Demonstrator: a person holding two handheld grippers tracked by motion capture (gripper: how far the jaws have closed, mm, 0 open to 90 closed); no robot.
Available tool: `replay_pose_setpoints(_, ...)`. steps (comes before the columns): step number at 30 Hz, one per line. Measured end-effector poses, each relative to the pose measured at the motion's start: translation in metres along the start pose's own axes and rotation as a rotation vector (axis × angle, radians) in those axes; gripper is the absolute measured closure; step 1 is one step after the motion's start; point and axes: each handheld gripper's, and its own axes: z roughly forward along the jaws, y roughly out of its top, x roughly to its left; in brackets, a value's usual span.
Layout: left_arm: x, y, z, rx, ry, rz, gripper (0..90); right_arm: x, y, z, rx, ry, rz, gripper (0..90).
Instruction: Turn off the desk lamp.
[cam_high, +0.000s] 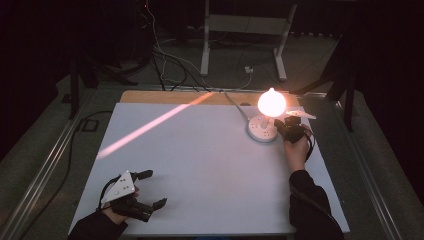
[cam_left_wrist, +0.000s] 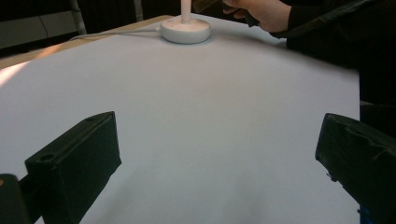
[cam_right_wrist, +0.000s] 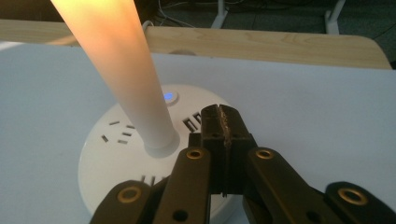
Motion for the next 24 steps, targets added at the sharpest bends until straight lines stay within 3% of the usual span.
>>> replay_pose_setpoints(15,-0.0001,0.0,0.0001,0.001,0.0,-0.001,0.6,0.0018,-0.0071,0.0091,0.035,-0.011,-0.018,89.8)
replay_pose_setpoints(24,-0.0001,0.0,0.0,0.001,0.002,-0.001,0.6,0.0009,-0.0089,0.0094,0.025,-0.005,-0.027,89.8)
